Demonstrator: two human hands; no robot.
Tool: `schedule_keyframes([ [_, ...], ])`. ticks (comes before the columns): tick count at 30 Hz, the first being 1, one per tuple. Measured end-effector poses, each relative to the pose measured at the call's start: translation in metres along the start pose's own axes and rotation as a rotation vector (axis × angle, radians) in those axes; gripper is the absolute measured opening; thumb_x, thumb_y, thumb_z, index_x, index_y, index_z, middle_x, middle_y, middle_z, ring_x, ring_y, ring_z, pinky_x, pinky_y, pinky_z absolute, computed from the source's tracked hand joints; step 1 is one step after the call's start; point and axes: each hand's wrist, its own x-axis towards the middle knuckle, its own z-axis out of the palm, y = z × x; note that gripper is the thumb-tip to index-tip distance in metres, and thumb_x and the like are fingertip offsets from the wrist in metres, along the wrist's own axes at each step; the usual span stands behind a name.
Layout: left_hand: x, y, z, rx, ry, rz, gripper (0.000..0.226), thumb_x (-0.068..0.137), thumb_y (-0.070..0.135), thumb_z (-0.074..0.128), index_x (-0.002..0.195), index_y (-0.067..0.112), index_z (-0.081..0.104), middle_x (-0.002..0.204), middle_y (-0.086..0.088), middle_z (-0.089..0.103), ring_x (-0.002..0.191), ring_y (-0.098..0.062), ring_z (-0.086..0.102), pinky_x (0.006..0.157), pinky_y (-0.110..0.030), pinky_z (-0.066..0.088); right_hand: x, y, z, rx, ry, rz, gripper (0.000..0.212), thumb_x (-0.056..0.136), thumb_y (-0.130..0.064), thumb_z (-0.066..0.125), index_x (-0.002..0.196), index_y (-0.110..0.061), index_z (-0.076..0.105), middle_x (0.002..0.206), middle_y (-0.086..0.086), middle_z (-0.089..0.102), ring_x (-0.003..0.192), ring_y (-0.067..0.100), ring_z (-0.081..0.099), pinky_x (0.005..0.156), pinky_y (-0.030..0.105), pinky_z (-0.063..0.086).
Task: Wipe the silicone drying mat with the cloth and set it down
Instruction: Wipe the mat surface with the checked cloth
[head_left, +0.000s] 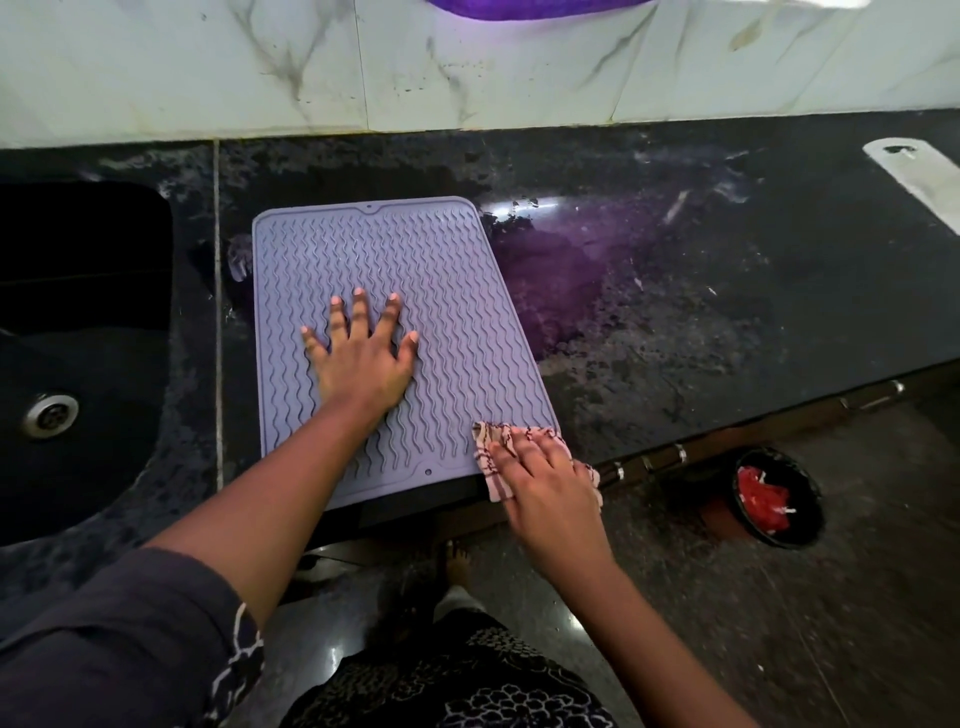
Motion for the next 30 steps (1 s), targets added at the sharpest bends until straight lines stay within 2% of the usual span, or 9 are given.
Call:
schedule_keyframes([
  [3,0.000,0.000,0.001,-0.008,-0.001,0.005,0.061,0.094,0.061,0.010,0.150,0.039,0.001,0.161,-0.006,-0.001,0.147,-0.031,-0.006,0.111,-0.062,-0.003,0.008,0.008,-0.025,0.063,-0.164,-0.052,0.039,0.091,-0.030,0.041,0.129,-0.027,0.052,0.137,-0.001,0.051,0.125,0.024,0.044,0.095,0.042,0.042],
  [5,0.000,0.000,0.000,-0.008,0.002,0.008,0.061,0.093,0.061,0.010,0.150,0.039,0.002,0.161,-0.006,0.000,0.147,-0.032,-0.006,0.111,-0.062,-0.003,0.014,0.015,-0.040,0.144,-0.251,-0.035,0.037,0.090,-0.026,0.044,0.125,-0.027,0.056,0.129,0.001,0.058,0.113,0.023,0.052,0.092,0.038,0.045],
  [8,0.000,-0.001,0.000,-0.008,0.005,0.004,0.061,0.094,0.061,0.011,0.150,0.039,0.002,0.161,-0.006,-0.001,0.147,-0.031,-0.006,0.111,-0.061,-0.004,0.027,0.018,-0.051,0.372,-0.064,0.080,0.034,0.093,-0.024,0.045,0.125,-0.027,0.056,0.115,0.000,0.065,0.092,0.017,0.056,0.077,0.031,0.046],
  [11,-0.001,0.000,-0.002,-0.014,0.007,0.010,0.061,0.094,0.060,0.012,0.150,0.039,0.002,0.161,-0.006,-0.001,0.147,-0.032,-0.007,0.111,-0.061,-0.004,0.056,0.014,-0.033,0.301,0.088,0.067,0.041,0.094,-0.026,0.043,0.135,-0.025,0.045,0.138,0.000,0.049,0.123,0.021,0.042,0.097,0.040,0.039],
  [13,-0.001,0.000,-0.002,-0.013,0.008,0.008,0.061,0.094,0.060,0.012,0.150,0.039,0.002,0.161,-0.006,-0.001,0.147,-0.032,-0.006,0.111,-0.061,-0.004,0.070,0.011,-0.019,0.178,0.037,0.013,0.045,0.094,-0.032,0.041,0.139,-0.028,0.038,0.147,-0.001,0.037,0.135,0.022,0.028,0.104,0.045,0.032],
  [15,-0.001,0.000,-0.001,-0.007,0.006,0.004,0.061,0.094,0.060,0.011,0.150,0.039,0.002,0.161,-0.006,-0.001,0.147,-0.031,-0.006,0.111,-0.061,-0.004,0.069,0.013,-0.010,0.120,-0.003,0.004,0.047,0.094,-0.034,0.041,0.140,-0.028,0.035,0.149,-0.002,0.034,0.138,0.022,0.024,0.105,0.045,0.029],
  [24,-0.001,-0.001,-0.001,-0.001,-0.002,0.006,0.061,0.093,0.061,0.010,0.150,0.039,0.000,0.161,-0.006,-0.002,0.147,-0.032,-0.007,0.111,-0.062,-0.003,0.005,-0.003,-0.011,0.134,0.011,0.104,0.041,0.095,-0.028,0.033,0.135,-0.024,0.045,0.138,-0.001,0.048,0.126,0.022,0.039,0.097,0.042,0.037],
  [26,-0.001,-0.001,-0.001,-0.001,-0.004,0.008,0.062,0.094,0.061,0.010,0.150,0.038,0.000,0.161,-0.006,-0.003,0.147,-0.032,-0.007,0.111,-0.062,-0.003,0.000,-0.033,-0.012,0.139,-0.002,0.032,0.038,0.095,-0.022,0.039,0.133,-0.022,0.045,0.134,0.002,0.051,0.123,0.024,0.042,0.098,0.045,0.037],
  [30,0.000,-0.001,0.000,0.002,-0.007,0.009,0.062,0.093,0.061,0.010,0.150,0.038,0.000,0.161,-0.006,-0.003,0.147,-0.032,-0.007,0.111,-0.062,-0.003,-0.013,-0.061,-0.001,0.104,0.019,-0.077,0.041,0.083,-0.025,0.060,0.124,-0.024,0.057,0.126,0.002,0.060,0.112,0.025,0.055,0.082,0.046,0.050],
])
